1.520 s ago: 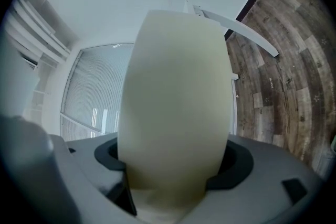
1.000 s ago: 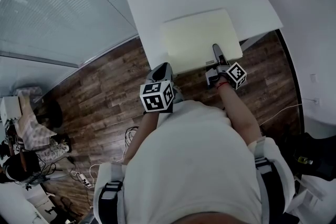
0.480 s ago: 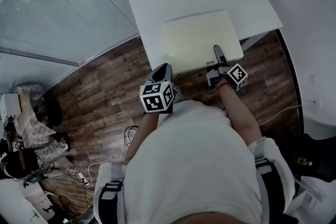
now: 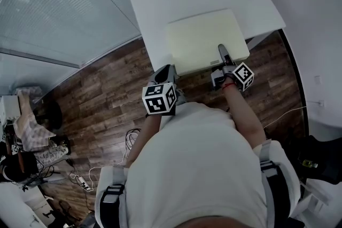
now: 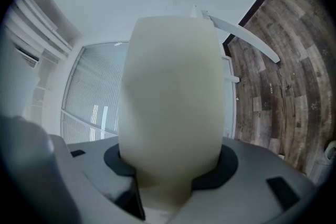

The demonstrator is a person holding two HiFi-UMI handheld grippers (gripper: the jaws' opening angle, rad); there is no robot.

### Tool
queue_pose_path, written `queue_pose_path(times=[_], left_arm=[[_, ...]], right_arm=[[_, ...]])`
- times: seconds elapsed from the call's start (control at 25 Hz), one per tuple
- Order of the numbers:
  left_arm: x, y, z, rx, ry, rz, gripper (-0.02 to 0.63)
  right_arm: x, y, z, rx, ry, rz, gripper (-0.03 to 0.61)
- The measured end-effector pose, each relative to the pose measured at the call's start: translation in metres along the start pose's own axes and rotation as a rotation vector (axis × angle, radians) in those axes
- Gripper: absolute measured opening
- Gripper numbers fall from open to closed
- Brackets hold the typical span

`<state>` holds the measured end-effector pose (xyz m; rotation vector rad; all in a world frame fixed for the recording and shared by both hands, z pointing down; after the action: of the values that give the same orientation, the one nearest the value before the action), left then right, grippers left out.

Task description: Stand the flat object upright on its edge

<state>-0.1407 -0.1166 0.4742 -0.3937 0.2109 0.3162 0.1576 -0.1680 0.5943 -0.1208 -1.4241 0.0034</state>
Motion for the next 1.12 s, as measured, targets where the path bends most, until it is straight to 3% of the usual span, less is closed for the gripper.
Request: queue_pose_path(times=[0.36,0.56,1.12], left_arm=[[-0.001,0.007,0.001,0.011,0.002,0.002,0.020],[0.002,0.008,0.002,0.010,0.003,-0.004,0.020],[-0.002,0.010,0.002,0.017,0.016,-0.020,0.020]], right_arm=[[-0.025,-0.004,-0.008,-0.017,0.082,-0.014,0.259],[-0.051,-0.014,-0.020,-0.056,0.227,-0.052,0.259],[-0.118,-0.041,-0.028,-0.020,0.549,-0.133,0.259]])
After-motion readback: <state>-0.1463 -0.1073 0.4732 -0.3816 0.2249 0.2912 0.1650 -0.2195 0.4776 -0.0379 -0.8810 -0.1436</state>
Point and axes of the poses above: the fingertips, and each gripper's own axes: y backward along the fingers, x to its right, z out of its underside, the point moved 10 cm from there along y, backward along the fingers, and after that the axes turned 14 degrees about x, right-handed, at the moved point
